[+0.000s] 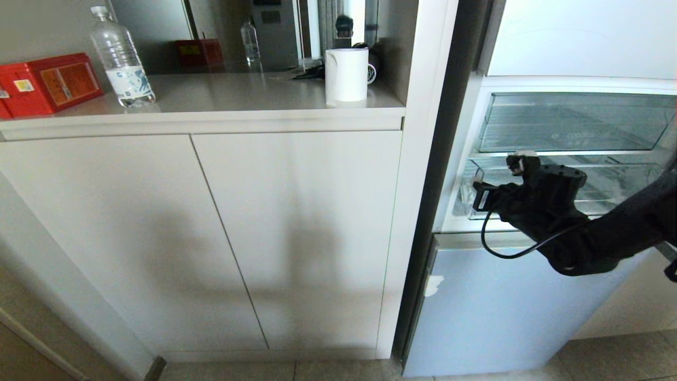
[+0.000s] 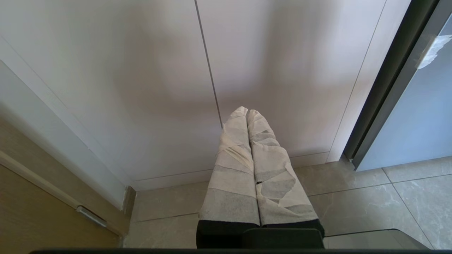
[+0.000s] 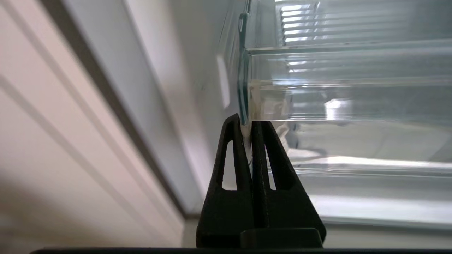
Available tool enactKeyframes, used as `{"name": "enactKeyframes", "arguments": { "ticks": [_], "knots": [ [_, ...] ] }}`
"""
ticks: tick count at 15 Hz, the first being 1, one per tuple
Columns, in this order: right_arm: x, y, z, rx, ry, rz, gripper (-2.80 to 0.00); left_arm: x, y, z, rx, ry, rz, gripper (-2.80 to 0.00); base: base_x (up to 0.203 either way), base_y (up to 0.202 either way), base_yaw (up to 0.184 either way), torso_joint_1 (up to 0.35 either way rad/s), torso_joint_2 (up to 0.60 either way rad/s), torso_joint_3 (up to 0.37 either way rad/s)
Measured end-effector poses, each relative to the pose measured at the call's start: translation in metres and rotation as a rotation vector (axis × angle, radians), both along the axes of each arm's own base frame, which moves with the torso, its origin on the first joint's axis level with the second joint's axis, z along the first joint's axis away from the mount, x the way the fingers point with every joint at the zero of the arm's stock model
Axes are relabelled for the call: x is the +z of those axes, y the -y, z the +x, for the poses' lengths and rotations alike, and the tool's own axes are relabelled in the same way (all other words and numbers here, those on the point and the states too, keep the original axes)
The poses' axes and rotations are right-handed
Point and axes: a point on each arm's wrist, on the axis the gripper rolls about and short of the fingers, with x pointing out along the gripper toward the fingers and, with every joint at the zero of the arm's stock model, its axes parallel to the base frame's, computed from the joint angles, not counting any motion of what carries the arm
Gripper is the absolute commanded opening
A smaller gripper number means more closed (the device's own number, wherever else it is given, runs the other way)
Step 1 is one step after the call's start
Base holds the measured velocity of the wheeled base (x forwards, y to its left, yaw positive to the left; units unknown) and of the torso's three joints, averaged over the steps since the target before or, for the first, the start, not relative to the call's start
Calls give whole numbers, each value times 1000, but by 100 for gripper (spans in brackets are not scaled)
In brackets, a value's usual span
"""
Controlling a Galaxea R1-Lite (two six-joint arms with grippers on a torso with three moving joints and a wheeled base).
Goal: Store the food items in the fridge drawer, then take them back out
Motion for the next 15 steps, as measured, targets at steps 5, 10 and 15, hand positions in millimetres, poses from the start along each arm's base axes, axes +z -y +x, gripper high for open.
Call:
{"name": "enactKeyframes", "arguments": {
  "ticks": [5, 10, 15],
  "knots": [
    [4, 0, -43, 27, -61, 30, -280, 0, 0, 0, 0, 0, 0, -280, 0, 0, 0, 0, 0, 0],
    [4, 1, -80, 33, -59, 33, -280, 0, 0, 0, 0, 0, 0, -280, 0, 0, 0, 0, 0, 0],
    [10, -2, -124, 50, -89, 45, -280, 0, 0, 0, 0, 0, 0, -280, 0, 0, 0, 0, 0, 0]
  ]
}}
